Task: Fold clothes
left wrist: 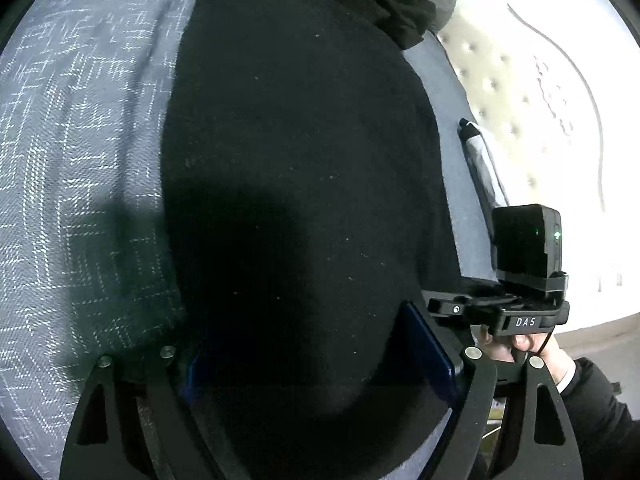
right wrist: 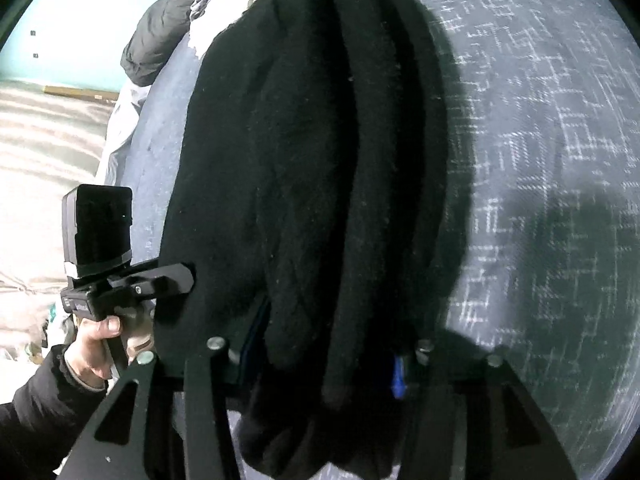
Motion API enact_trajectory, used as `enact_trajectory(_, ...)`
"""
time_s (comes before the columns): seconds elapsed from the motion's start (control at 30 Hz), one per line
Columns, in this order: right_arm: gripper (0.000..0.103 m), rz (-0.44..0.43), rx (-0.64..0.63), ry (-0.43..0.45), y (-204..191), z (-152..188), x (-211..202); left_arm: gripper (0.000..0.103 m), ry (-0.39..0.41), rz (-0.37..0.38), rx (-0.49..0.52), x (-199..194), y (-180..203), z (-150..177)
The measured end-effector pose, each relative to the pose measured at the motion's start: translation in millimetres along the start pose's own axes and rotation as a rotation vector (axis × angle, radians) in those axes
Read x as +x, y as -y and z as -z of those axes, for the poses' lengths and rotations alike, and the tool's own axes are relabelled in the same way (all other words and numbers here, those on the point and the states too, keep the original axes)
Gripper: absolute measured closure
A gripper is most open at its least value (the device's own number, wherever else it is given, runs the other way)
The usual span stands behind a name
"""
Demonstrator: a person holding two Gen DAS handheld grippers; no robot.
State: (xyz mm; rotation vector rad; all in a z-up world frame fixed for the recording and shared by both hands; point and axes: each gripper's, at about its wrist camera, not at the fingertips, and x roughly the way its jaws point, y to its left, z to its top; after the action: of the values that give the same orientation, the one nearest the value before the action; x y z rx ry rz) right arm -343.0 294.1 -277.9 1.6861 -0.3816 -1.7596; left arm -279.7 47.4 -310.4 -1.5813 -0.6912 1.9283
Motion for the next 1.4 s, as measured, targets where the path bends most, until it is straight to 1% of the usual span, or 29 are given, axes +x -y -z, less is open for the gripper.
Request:
enact_trajectory(0.03,0.058,0.001,-0.004,0.006,-1.5,0.7,-0.9,0.017,0.001,-0.003,0.001,0.1,1.3,0.6)
enact_trajectory(0.07,0.063,0.002,-0.007,0.013,-3.0,1.4,-1.8,0.021,0.006,-0.007,-0.004,-0.9,2.1,0.7)
enact_trajectory(0.13,0.069,0.011,-0.021,0.027,-7.1,3.0,-4.8,0.027,0.014,-0.014,-0.014,-2.9,3.7,0.7)
enact_trajectory(0.17,0.071,0.023,-0.038,0.033,-10.1,3.6,-7.6,0.033,0.013,-0.021,-0.006,-3.4,6.7,0.6)
enact_trajectory(0.23,0.073,0.041,-0.067,0.045,-15.5,3.9,-13.3,0.041,0.006,-0.038,0.014,-7.1,11.6,-0.1)
enact_trajectory(0.33,0.075,0.041,-0.086,0.065,-22.5,1.5,-22.5,0.048,0.013,-0.038,0.036,-16.5,24.0,-2.8)
enact_trajectory(0.6,0.076,0.021,-0.141,0.132,-43.8,-9.9,-64.0,0.051,0.045,-0.020,0.077,-31.7,70.4,-12.7)
enact_trajectory(0.77,0.076,0.009,-0.158,0.171,-46.7,-18.9,-95.8,0.051,0.053,-0.010,0.108,-48.4,96.0,-24.6)
enact_trajectory(0.9,0.077,0.005,-0.162,0.197,-47.3,-24.7,-120.3,0.052,0.053,0.003,0.130,-50.4,124.2,-35.4)
enact_trajectory(1.1,0.077,0.005,-0.182,0.239,-45.1,-30.3,-171.5,0.052,0.061,0.021,0.162,-55.7,164.7,-51.5)
enact_trajectory(1.4,0.077,0.027,-0.200,0.322,-39.7,-38.3,-251.3,0.052,0.078,0.055,0.228,-51.4,238.5,-81.8)
